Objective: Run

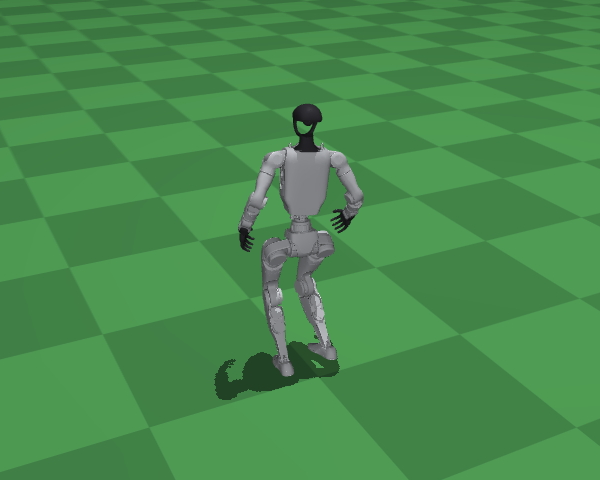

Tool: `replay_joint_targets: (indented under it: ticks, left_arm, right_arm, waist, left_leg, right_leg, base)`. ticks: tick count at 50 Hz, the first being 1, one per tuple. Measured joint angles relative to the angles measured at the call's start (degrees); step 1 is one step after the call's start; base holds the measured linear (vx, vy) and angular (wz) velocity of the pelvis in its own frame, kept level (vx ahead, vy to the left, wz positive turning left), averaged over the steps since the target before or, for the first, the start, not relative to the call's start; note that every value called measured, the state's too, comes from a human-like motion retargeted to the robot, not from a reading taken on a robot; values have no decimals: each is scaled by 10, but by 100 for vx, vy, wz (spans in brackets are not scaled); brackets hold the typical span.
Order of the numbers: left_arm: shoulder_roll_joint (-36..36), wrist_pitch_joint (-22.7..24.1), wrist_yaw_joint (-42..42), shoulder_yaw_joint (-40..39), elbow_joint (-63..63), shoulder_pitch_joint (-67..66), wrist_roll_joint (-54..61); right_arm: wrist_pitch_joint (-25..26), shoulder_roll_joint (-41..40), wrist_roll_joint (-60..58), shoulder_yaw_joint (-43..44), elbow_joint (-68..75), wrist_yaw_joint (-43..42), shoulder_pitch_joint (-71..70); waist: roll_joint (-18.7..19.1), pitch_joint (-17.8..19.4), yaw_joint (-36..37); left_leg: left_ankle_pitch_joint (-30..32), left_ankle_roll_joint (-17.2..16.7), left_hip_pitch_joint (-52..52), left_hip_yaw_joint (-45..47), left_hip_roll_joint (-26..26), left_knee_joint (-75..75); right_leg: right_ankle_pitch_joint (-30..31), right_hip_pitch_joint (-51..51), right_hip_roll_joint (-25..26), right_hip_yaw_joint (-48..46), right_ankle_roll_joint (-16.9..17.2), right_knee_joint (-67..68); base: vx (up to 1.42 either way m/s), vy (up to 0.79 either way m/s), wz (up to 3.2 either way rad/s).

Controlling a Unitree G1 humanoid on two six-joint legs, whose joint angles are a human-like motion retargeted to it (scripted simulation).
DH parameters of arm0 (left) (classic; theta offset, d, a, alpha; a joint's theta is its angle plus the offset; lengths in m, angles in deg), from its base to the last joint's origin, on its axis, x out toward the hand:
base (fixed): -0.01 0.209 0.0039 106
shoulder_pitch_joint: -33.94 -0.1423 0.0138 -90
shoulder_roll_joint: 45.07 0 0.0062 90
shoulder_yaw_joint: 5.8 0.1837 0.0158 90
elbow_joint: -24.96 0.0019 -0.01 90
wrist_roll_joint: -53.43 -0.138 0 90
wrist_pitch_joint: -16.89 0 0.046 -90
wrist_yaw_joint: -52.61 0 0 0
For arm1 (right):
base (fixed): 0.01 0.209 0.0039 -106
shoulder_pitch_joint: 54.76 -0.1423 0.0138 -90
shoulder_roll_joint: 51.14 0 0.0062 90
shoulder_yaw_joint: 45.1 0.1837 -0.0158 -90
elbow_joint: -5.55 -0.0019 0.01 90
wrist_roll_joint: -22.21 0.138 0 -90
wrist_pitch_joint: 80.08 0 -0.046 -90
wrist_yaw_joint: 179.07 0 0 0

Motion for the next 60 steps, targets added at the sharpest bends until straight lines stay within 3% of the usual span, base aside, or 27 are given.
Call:
replay_joint_targets:
  ticks: [3, 5, 7, 8, 10, 14, 15, 17, 20, 22, 25, 28, 30, 32, 35, 38, 43, 45, 47, 48, 50, 52, 53, 54, 57, 58, 60]
  left_arm:
    - [31, 8, 9, 1, -24, -16, -4]
    - [54, 15, 26, 1, -34, -25, -13]
    - [73, 24, 60, 0, -28, -15, -33]
    - [70, 28, 82, 0, -14, -1, -45]
    - [49, 32, 92, 7, 20, 12, -48]
    - [5, 21, 26, 33, 33, -3, -31]
    - [-2, 19, 11, 40, 35, -6, -30]
    - [-8, 16, 1, 52, 44, -3, -35]
    - [-11, 14, 7, 66, 58, 3, -45]
    - [-12, 14, 22, 74, 72, 5, -56]
    - [-14, 13, 62, 100, 114, 30, -98]
    - [-23, 9, 89, 128, 154, 64, -142]
    - [-21, 16, 63, 140, 140, 54, -136]
    - [-2, 11, 5, 137, 93, 34, -102]
    - [10, -5, -63, 118, 43, 4, -66]
    - [17, -15, -90, 107, 28, -6, -48]
    - [18, -14, -75, 113, 35, -1, -54]
    - [14, -12, -61, 121, 49, -2, -66]
    - [7, -7, -30, 132, 78, 11, -92]
    - [-1, -5, -7, 139, 100, 25, -111]
    - [-33, -6, 41, 148, 156, 46, -139]
    - [-41, 2, 36, 128, 174, 49, -107]
    - [-40, -2, 25, 117, 163, 31, -86]
    - [-37, -8, 11, 103, 149, 17, -64]
    - [-31, -24, -34, 56, 109, -21, -8]
    - [-29, -28, -42, 43, 100, -30, 4]
    - [-23, -34, -50, 23, 89, -43, 24]
  right_arm:
    - [-23, 41, 10, 20, -87, -9, -3]
    - [-37, 74, 2, 29, -130, -22, -16]
    - [-43, 109, -24, 30, -147, -49, -44]
    - [-42, 115, -42, 25, -136, -65, -64]
    - [-34, 108, -60, -5, -82, -69, -97]
    - [-6, 66, -70, -61, 15, -7, -84]
    - [-1, 59, -72, -71, 30, 4, -80]
    - [-5, 50, -75, -74, 48, 12, -73]
    - [-13, 42, -66, -67, 52, 9, -60]
    - [-16, 33, -57, -64, 56, 2, -52]
    - [-19, 15, -57, -72, 86, -26, -53]
    - [-10, -14, -81, -94, 157, -38, -66]
    - [-4, -44, -77, -106, 227, -3, -69]
    - [21, -46, -63, -97, 236, 54, -50]
    - [48, -46, -43, -87, 202, 103, -17]
    - [48, -36, -12, -77, 144, 109, 5]
    - [16, -23, 43, -46, 34, 73, 14]
    - [2, -22, 49, -41, 2, 56, 11]
    - [-12, -22, 36, -43, -10, 23, -4]
    - [-17, -26, 18, -47, -2, -1, -17]
    - [-20, -51, -16, -59, 40, -48, -43]
    - [-13, -65, -9, -65, 110, -42, -71]
    - [-3, -72, -5, -63, 128, -28, -61]
    - [9, -76, -2, -58, 141, -12, -52]
    - [39, -83, 2, -42, 159, 29, -21]
    - [45, -83, 3, -40, 162, 37, -11]
    - [52, -78, 8, -36, 165, 48, 3]
  waist:
    - [-2, -9, 10]
    - [-7, -10, 16]
    - [-14, 1, 25]
    - [-19, 0, 28]
    - [-17, 18, 37]
    - [-18, 4, 35]
    - [-15, -2, 34]
    - [-8, -4, 31]
    - [6, 1, 19]
    - [10, 10, 11]
    - [3, 28, 2]
    - [-14, -28, -7]
    - [-29, -7, -3]
    - [-32, 27, 11]
    - [-38, -8, 6]
    - [-31, -21, 3]
    - [-14, -16, -10]
    - [-10, -9, -16]
    - [-11, 7, -18]
    - [-14, 6, -22]
    - [-20, -58, -30]
    - [-35, -1, -27]
    - [-40, 26, -17]
    - [-43, 32, -8]
    - [-51, -1, 4]
    - [-54, -15, 4]
    - [-57, -29, 5]
  left_leg:
    - [-8, 5, -38, 11, 12, 51]
    - [-72, 23, -62, 18, 26, 107]
    - [-173, 55, -92, 27, 46, 162]
    - [-182, 71, -123, 35, 56, 164]
    - [-184, 58, -107, 44, 73, 179]
    - [4, -1, -98, 31, 37, 71]
    - [38, -10, -111, 27, 25, 56]
    - [61, -17, -135, 16, 0, 44]
    - [38, -8, -168, 5, -22, 49]
    - [-31, 13, -195, -2, -31, 94]
    - [-185, 65, -256, 5, -35, 204]
    - [-185, 82, -367, 20, -39, 215]
    - [-185, 62, -282, 5, -48, 189]
    - [-124, 31, -151, -17, -27, 119]
    - [96, -21, -89, -24, -22, -36]
    - [133, -24, -97, -9, -16, -20]
    - [43, 8, -115, -5, -7, 59]
    - [-28, 25, -130, -12, -9, 110]
    - [-143, 59, -158, -9, -9, 181]
    - [-174, 78, -193, -1, -11, 196]
    - [-185, 104, -312, 18, -14, 201]
    - [-185, 92, -212, 14, -23, 173]
    - [-185, 75, -139, 5, -22, 161]
    - [-147, 57, -90, -4, -20, 119]
    - [58, -1, -18, -20, -25, -42]
    - [114, -14, -11, -19, -27, -77]
    - [168, -26, -5, -15, -33, -102]
  right_leg:
    - [2, -10, -5, -11, 3, 13]
    - [-66, -17, -2, -9, -16, 42]
    - [-185, -37, -6, -20, -52, 81]
    - [-205, -63, -10, -26, -62, 79]
    - [-211, -43, -7, -31, -67, 80]
    - [15, -22, -21, -19, -2, -18]
    - [53, -38, -27, -20, 12, -23]
    - [61, -75, -32, -21, 24, -14]
    - [19, -126, -34, -14, 11, 16]
    - [-51, -160, -30, -6, -7, 66]
    - [-211, -218, -38, -13, -46, 177]
    - [-211, -330, -65, -23, -62, 203]
    - [-211, -252, -72, -31, -62, 189]
    - [-139, -120, -57, -35, -42, 113]
    - [78, -58, -73, -28, 7, -34]
    - [114, -59, -72, -30, 17, -45]
    - [38, -70, -41, -6, -1, -6]
    - [-35, -81, -24, 12, -19, 41]
    - [-163, -107, -17, 13, -50, 113]
    - [-199, -140, -25, 9, -60, 134]
    - [-211, -260, -46, 4, -71, 158]
    - [-210, -168, -60, -5, -72, 157]
    - [-207, -97, -54, -9, -68, 148]
    - [-161, -48, -51, -12, -57, 110]
    - [49, 17, -74, -22, -7, -32]
    - [99, 20, -86, -28, 6, -57]
    - [144, 19, -102, -39, 20, -73]
  base:
    - [-15, -1, -2]
    - [-16, 0, -3]
    - [-19, -1, 0]
    - [-18, -1, -2]
    - [-3, 1, -22]
    - [0, 0, 0]
    - [-5, 4, 13]
    - [-7, 6, 15]
    - [-10, 7, 7]
    - [-11, 6, 0]
    - [-15, 4, 11]
    - [-14, 1, 25]
    - [17, -5, -45]
    - [26, -7, -69]
    - [14, -5, 2]
    - [2, -1, 6]
    - [-4, 1, -12]
    - [-9, 2, -27]
    - [-14, 1, -7]
    - [-21, 0, 35]
    - [-16, -1, 59]
    - [11, -3, -3]
    - [28, -4, -50]
    - [28, -4, -52]
    - [16, -3, 9]
    - [11, -2, 36]
    - [7, 0, 30]
